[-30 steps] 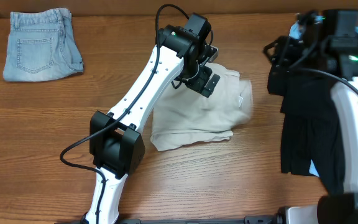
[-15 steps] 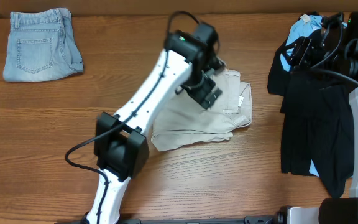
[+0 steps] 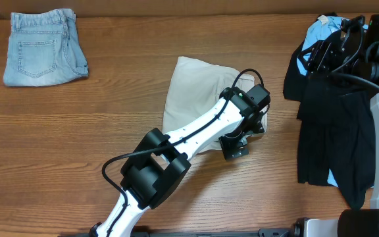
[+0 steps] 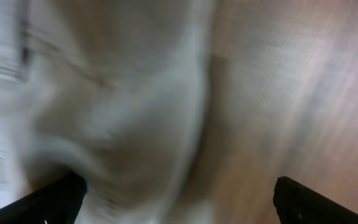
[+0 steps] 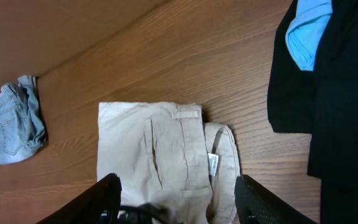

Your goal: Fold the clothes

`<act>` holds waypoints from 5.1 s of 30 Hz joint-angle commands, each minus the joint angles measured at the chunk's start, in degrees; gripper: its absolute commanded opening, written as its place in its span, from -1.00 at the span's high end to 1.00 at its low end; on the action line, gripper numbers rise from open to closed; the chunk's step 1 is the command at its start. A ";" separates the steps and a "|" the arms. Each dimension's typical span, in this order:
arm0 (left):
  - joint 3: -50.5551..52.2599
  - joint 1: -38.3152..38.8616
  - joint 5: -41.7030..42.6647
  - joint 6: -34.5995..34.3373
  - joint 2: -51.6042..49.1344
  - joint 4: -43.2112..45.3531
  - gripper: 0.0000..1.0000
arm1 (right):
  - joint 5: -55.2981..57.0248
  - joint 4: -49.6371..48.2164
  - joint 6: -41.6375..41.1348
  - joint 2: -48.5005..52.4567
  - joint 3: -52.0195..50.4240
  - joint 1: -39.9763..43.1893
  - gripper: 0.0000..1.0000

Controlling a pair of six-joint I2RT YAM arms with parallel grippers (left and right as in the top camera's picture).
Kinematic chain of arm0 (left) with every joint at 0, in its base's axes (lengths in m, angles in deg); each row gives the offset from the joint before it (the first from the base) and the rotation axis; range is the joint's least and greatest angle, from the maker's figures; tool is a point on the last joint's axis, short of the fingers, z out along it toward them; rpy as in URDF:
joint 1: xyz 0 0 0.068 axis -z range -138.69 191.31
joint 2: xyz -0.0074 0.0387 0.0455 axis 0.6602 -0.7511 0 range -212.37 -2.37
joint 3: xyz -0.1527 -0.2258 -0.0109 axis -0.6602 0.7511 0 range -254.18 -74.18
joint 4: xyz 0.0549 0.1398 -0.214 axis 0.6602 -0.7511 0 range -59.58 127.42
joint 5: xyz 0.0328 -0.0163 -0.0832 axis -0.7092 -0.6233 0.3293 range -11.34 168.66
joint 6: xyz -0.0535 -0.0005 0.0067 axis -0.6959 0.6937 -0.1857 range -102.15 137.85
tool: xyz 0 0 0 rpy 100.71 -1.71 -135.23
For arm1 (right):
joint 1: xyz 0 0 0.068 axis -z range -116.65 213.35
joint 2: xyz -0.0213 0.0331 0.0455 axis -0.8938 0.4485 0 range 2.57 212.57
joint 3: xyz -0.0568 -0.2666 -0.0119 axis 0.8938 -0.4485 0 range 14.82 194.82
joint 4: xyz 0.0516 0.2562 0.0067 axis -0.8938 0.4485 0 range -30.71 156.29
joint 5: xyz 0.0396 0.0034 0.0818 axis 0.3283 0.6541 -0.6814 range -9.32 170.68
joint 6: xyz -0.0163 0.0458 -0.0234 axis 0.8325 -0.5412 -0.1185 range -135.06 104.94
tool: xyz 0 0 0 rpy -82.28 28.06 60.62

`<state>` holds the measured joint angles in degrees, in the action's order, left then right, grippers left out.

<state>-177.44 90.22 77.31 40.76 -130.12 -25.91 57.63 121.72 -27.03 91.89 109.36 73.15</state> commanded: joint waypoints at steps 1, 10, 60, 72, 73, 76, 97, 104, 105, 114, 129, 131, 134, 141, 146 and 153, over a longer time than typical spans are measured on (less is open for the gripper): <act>2.71 -0.02 -7.08 -1.31 1.49 4.31 -1.00 | 0.52 -0.13 0.24 -0.31 0.70 0.35 -0.25; 8.48 0.00 -3.45 -0.68 1.49 10.73 -0.99 | 2.64 0.44 0.24 -0.31 0.68 0.35 -0.26; -57.94 -52.37 -15.13 -27.23 1.53 -23.85 0.92 | 3.08 0.74 0.24 -0.26 0.68 0.35 -0.26; -59.67 -67.32 -12.17 -27.45 1.64 -22.43 0.92 | 3.08 2.10 0.22 -0.15 0.68 0.33 -0.26; -59.67 -68.30 -11.65 -27.45 1.66 -21.90 0.92 | 3.08 2.23 0.22 -0.13 0.68 0.33 -0.26; -59.67 -71.36 -10.58 -27.28 1.66 -19.54 0.92 | 3.10 2.67 0.24 0.17 0.66 0.33 -0.26; -46.58 -82.36 -18.75 -27.21 1.46 2.86 0.92 | 5.70 5.22 0.24 0.72 -0.59 0.28 -0.25; -38.84 -82.66 -18.53 -27.23 1.46 7.98 0.92 | 6.32 5.81 0.20 0.72 -0.59 0.26 -0.25; -38.23 -82.44 -18.10 -27.26 1.46 8.46 0.92 | 6.32 5.81 0.20 0.72 -0.59 0.17 -0.25; -31.85 -78.44 -12.50 -27.23 1.42 13.99 0.92 | 6.34 5.79 0.20 0.72 -0.59 -0.11 -0.25; -29.94 -65.05 -10.47 -27.26 1.38 13.62 -0.84 | 6.54 5.18 0.24 0.76 -0.59 -0.09 -0.26; -29.94 -63.60 -10.43 -27.21 1.36 13.64 -1.00 | 6.54 5.22 0.24 0.76 -0.59 -0.09 -0.26; -29.97 -62.31 -11.13 -27.19 1.38 14.03 -0.99 | 6.54 5.55 0.24 0.76 -0.59 -0.09 -0.27; -31.74 -62.40 -11.04 -26.88 2.21 10.97 -0.99 | 6.54 5.81 0.24 0.76 -0.59 -0.09 -0.26; -31.82 -62.42 -9.55 -21.94 1.99 7.50 -0.99 | 6.51 5.81 0.22 0.76 -0.59 -0.09 -0.27; -29.75 -62.36 -1.38 -9.09 -1.84 4.37 -1.00 | 6.51 5.77 0.22 0.76 -0.59 -0.11 -0.27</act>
<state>-207.87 27.88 70.91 24.39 -129.64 -19.90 63.58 127.77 -27.03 92.33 109.07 73.09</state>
